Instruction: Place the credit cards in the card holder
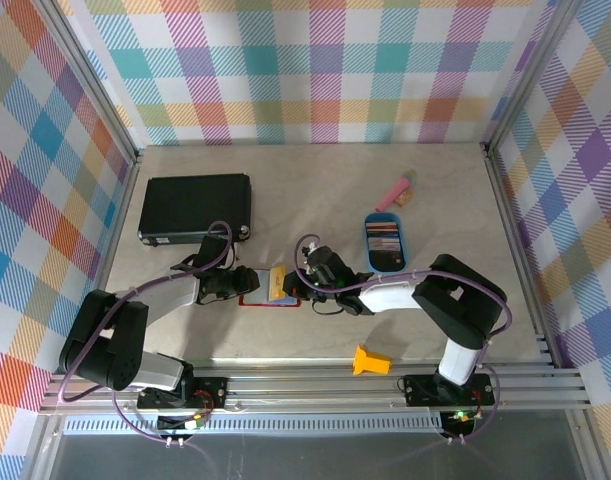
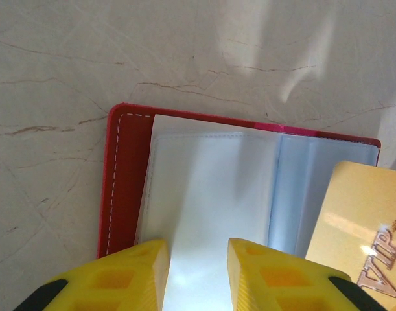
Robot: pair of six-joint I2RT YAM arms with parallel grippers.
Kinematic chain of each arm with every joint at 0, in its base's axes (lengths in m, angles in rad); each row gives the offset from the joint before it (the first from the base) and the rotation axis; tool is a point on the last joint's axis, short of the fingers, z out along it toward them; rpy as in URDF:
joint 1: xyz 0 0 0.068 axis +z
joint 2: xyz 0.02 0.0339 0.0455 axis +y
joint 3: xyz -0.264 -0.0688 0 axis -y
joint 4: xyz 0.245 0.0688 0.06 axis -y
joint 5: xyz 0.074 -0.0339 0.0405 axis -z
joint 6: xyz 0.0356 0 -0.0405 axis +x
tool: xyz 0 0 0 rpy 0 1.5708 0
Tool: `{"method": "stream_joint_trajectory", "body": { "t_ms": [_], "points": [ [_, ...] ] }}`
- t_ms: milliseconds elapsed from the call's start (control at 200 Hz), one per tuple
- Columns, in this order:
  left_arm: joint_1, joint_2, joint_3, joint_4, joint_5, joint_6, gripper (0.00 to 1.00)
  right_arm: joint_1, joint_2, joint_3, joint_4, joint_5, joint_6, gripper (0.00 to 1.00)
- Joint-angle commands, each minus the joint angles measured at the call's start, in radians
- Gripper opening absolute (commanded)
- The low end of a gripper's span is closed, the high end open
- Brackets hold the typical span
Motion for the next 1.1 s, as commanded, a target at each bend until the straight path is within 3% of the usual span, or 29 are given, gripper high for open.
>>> {"method": "stream_joint_trajectory", "body": {
  "t_ms": [0, 1095],
  "points": [
    [0.015, 0.011, -0.026, -0.022, -0.037, 0.021, 0.32, 0.010, 0.028, 0.023, 0.037, -0.001, 0.034, 0.00],
    [0.014, 0.025, -0.022, -0.024, -0.024, 0.023, 0.32, 0.019, 0.086, 0.019, 0.109, 0.015, 0.160, 0.00]
  ]
}}
